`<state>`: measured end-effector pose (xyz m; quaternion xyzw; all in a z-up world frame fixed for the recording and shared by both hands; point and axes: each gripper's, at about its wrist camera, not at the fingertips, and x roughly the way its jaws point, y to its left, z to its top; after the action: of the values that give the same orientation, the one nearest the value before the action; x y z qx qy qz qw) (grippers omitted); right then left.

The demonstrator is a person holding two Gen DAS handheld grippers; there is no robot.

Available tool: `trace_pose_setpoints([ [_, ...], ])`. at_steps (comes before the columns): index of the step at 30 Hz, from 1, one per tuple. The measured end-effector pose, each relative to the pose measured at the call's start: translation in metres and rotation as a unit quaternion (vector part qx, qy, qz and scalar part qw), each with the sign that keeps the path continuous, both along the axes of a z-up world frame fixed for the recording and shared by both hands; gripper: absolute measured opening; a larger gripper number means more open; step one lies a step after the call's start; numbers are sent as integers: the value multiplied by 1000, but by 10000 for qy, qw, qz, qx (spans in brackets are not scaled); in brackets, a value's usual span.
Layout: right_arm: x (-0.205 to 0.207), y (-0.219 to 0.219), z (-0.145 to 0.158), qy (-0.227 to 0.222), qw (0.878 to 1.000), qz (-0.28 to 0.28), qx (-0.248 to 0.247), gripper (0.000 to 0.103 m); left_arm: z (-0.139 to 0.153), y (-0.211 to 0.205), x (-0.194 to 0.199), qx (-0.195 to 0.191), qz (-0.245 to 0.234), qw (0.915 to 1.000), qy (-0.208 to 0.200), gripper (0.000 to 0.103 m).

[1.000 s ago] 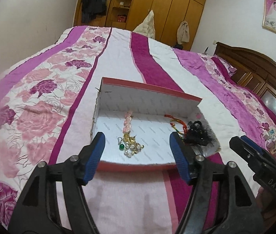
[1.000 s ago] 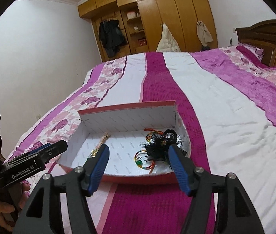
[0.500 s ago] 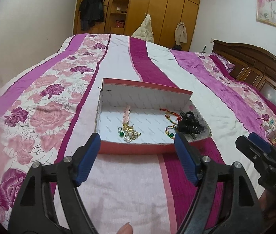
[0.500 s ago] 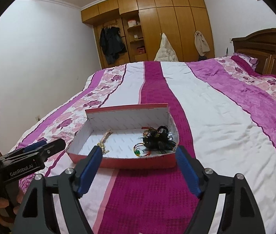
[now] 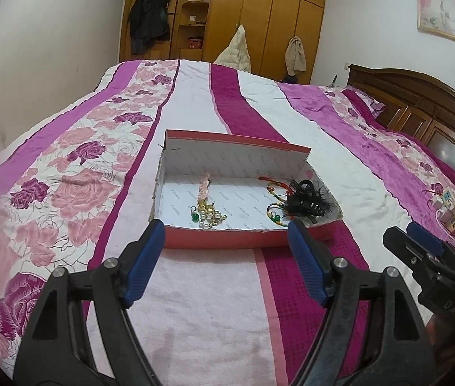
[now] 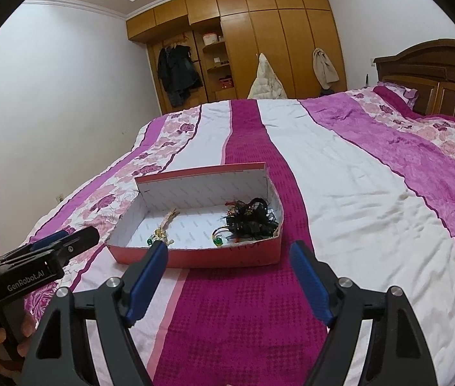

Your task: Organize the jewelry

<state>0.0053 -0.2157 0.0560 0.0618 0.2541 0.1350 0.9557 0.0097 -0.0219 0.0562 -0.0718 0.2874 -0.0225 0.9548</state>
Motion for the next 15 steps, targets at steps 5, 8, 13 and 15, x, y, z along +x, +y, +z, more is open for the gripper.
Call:
trace_pose_setpoints([
  [5, 0, 0, 0, -2, 10000, 3, 5, 80, 1, -1, -1, -2, -1, 10000, -21, 71],
  [8, 0, 0, -1, -3, 10000, 2, 3, 80, 1, -1, -1, -3, 2, 10000, -15, 71],
  [13, 0, 0, -1, -4, 10000, 1, 0, 80, 1, -1, -1, 4, -2, 10000, -25, 71],
  [15, -1, 0, -1, -8, 10000, 0, 0, 80, 1, -1, -1, 2, 0, 10000, -23, 71],
])
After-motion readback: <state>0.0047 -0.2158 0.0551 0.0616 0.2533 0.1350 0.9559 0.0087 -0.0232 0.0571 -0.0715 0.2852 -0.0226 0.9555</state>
